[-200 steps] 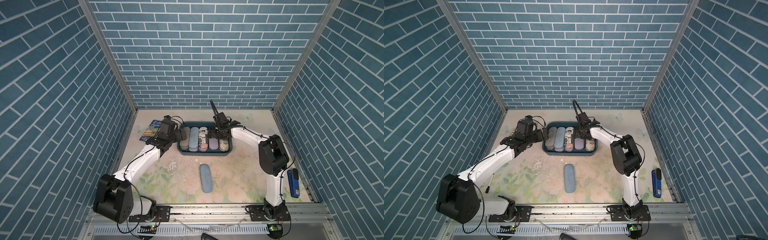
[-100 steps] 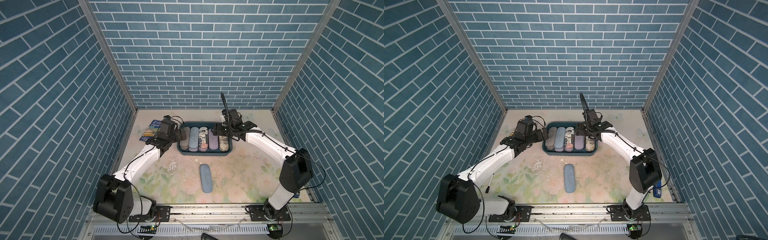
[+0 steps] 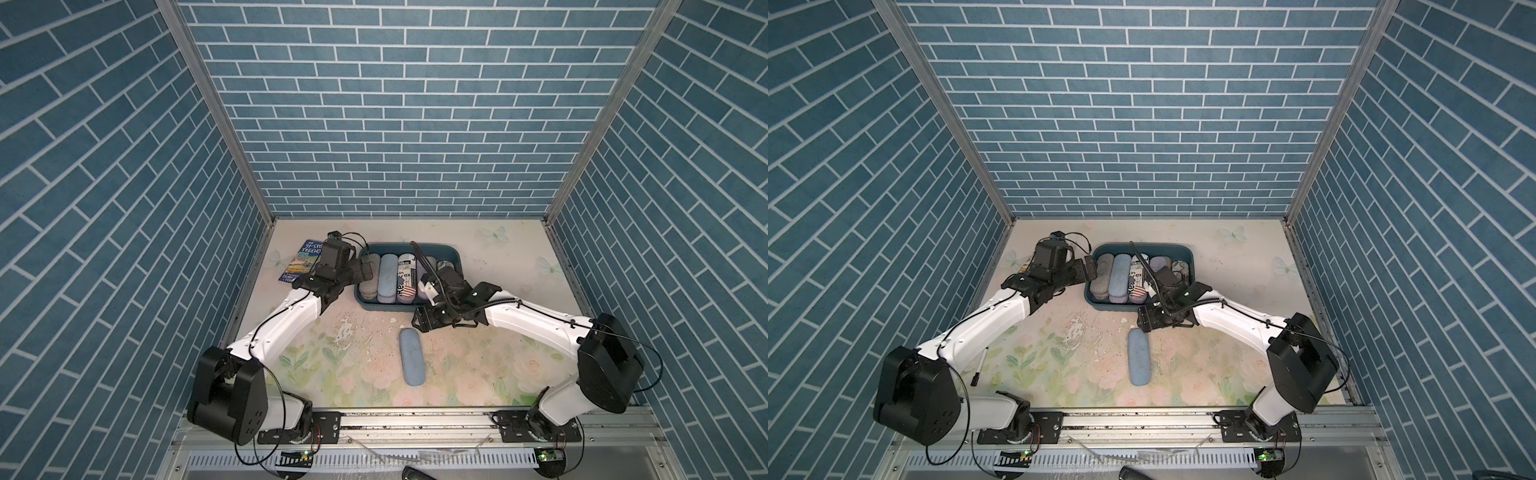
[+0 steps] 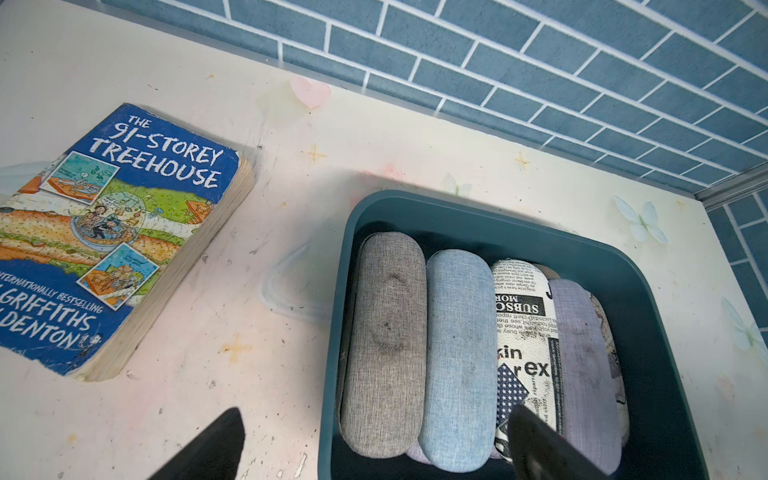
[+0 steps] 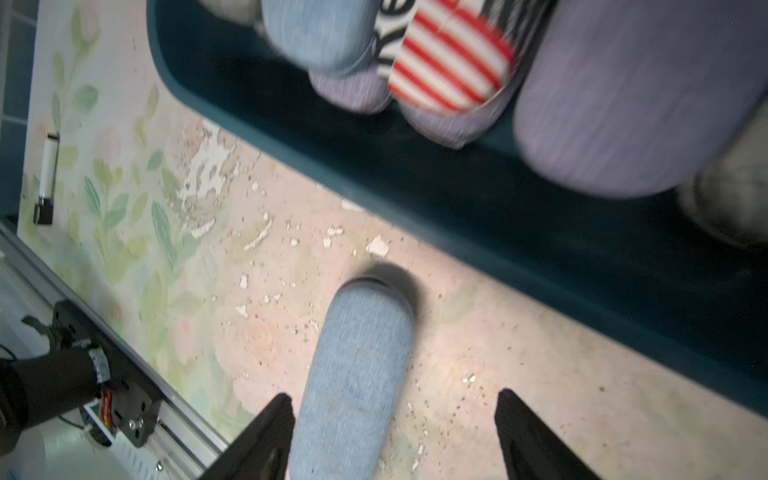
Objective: Put the glasses cases into the storage boxes
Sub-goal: Place the glasses case in the storage box, then pick up the glasses case at the center of the board.
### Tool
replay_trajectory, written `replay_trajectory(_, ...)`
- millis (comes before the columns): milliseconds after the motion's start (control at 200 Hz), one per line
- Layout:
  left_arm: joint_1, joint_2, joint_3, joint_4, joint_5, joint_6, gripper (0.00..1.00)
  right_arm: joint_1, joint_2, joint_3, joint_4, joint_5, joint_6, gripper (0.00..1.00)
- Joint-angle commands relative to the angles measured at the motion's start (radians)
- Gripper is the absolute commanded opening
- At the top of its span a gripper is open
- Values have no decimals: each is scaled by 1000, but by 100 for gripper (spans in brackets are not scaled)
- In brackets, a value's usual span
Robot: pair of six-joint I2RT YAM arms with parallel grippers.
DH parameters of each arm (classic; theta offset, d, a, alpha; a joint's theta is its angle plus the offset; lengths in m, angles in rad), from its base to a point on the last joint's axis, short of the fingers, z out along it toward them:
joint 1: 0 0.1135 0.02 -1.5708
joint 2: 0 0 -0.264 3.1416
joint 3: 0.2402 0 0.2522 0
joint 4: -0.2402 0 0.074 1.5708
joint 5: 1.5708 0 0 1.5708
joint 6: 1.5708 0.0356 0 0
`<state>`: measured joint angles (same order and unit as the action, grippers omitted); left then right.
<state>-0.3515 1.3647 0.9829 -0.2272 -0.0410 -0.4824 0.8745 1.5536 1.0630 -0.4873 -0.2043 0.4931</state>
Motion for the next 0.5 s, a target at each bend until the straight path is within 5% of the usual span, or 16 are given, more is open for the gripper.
replay_trajectory(0,7,2,10,-4,-8,-3,100,36,27,-9,-16,-26,7,80)
replay_trajectory(495,8,-32,-20,-8,-21,-3,100,107,197,68,-82,-70,-29,89)
